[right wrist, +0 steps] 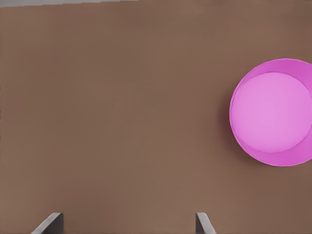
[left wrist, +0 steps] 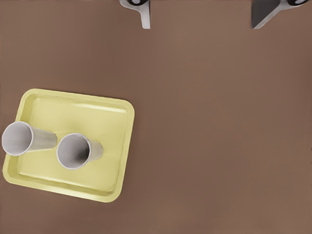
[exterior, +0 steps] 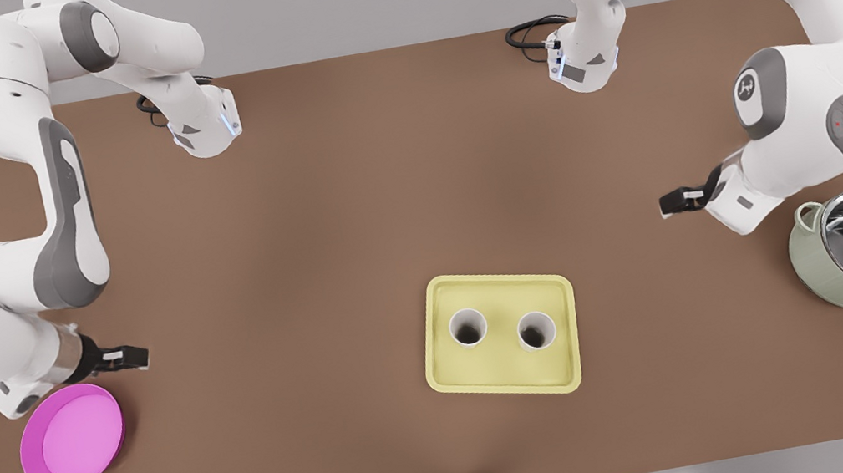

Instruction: Use the left arm to pick up the white IKEA cup from the tray and place it on the middle-left position; use the right arm to pick up the white IKEA cup from the tray and place it on the middle-right position

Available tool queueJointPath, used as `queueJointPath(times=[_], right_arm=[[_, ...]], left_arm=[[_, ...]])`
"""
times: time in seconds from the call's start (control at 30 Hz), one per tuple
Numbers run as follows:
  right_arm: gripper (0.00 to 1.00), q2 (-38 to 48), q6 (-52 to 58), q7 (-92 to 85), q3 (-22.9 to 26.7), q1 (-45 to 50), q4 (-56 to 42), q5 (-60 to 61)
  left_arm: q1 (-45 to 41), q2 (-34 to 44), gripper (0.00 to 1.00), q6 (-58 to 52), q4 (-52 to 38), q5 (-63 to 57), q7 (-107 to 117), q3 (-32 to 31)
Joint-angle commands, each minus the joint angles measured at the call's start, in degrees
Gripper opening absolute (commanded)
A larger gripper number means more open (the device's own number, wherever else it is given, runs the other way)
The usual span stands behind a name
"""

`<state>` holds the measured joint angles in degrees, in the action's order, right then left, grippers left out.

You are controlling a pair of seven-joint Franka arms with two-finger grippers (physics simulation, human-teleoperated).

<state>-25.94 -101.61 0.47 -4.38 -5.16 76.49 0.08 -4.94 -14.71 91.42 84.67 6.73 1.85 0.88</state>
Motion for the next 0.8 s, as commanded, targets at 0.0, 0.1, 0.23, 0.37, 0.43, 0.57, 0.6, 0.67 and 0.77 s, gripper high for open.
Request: queueJointPath(times=[0.0,0.1,0.23,0.37,0.43,0.57,0.6,0.67,0.77], right_arm=[[1.00,0.1,-8.5,0.5,0.0,0.2,0.0,0.0],[1.00,-0.2,-8.5,0.6,0.0,3.9,0.1,0.2],[1.00,-2.1,-5.9,8.1,0.0,17.4,0.2,0.0],[1.00,-8.9,-9.4,15.8,-2.9,21.1,-4.9,0.3],[1.00,-14.4,-18.9,20.2,-5.1,21.8,-6.7,0.3],[1.00,-21.0,-24.2,28.4,-5.2,28.0,-14.6,0.2],[1.00,-22.2,-24.2,28.4,-4.8,28.6,-15.5,0.2],[1.00,-23.5,-25.5,30.1,-4.7,29.3,-15.7,0.0],[1.00,-26.6,-27.7,33.4,-4.5,31.9,-17.9,0.0]], left_arm=[[-0.2,0.0,1.00,7.6,-0.1,0.2,2.1,-0.1],[-0.3,-1.4,1.00,8.2,0.0,0.0,2.5,-0.2],[-13.4,-10.7,1.00,19.8,-1.9,-3.5,22.7,-0.3],[-15.9,-29.8,1.00,21.8,-25.1,-5.6,30.3,1.1],[-16.8,-33.6,1.00,27.9,-25.2,-5.8,32.6,1.1],[-19.1,-34.4,1.00,24.3,-21.6,-6.4,30.5,0.7],[-19.1,-34.5,1.00,24.3,-21.6,-6.4,30.5,0.7],[-19.1,-35.0,1.00,24.4,-21.0,-6.3,30.3,0.7],[-19.1,-35.9,1.00,24.5,-21.0,-6.3,29.7,0.7]])
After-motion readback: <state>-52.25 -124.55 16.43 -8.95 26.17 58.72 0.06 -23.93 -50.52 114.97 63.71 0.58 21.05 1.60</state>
